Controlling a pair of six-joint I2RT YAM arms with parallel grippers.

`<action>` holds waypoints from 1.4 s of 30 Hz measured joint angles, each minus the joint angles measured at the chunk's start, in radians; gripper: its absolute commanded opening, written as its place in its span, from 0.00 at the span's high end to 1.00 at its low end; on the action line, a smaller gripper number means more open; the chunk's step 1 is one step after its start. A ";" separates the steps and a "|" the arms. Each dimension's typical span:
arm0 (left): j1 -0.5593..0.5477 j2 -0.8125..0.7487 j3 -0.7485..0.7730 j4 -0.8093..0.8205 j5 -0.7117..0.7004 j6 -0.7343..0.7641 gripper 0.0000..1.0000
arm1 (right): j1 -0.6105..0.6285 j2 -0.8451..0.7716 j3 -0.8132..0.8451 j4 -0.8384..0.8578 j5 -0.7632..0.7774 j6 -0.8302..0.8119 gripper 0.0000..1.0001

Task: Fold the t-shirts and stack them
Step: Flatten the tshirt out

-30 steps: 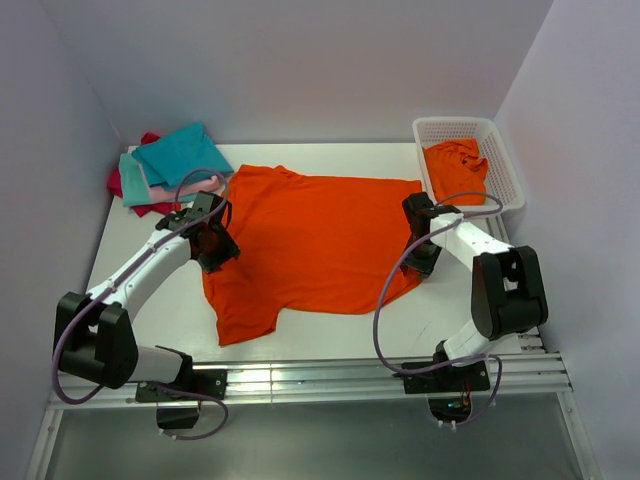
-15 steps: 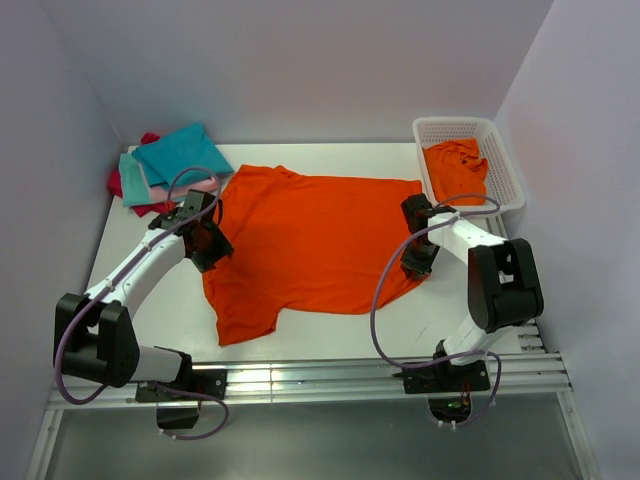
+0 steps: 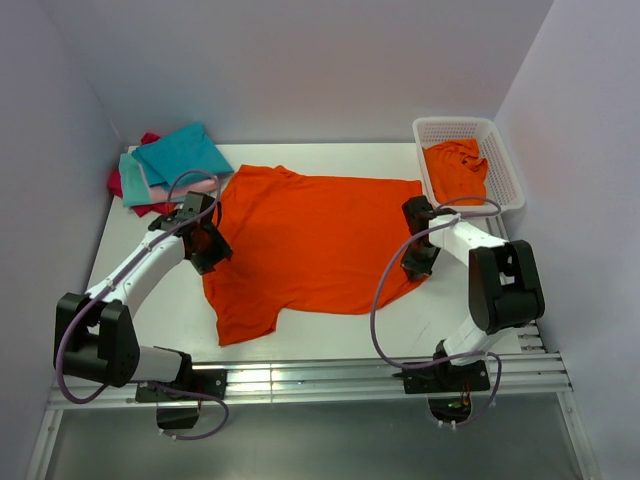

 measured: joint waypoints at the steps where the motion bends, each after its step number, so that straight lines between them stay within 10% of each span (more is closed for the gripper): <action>1: 0.000 0.000 -0.003 0.000 0.001 0.000 0.49 | -0.001 -0.010 0.000 -0.004 -0.001 0.000 1.00; 23: 0.002 0.001 -0.085 0.070 0.052 -0.005 0.50 | -0.003 -0.436 -0.179 -0.272 -0.068 0.074 1.00; 26: 0.003 0.001 -0.092 0.072 0.061 -0.005 0.50 | -0.003 -0.462 -0.221 -0.311 -0.060 0.101 0.79; 29: 0.003 0.002 -0.092 0.078 0.063 -0.004 0.50 | -0.003 -0.488 -0.241 -0.364 -0.049 0.130 0.00; 42: 0.037 0.284 0.240 0.063 0.061 0.032 0.51 | -0.001 -0.302 0.099 -0.306 -0.071 0.129 0.05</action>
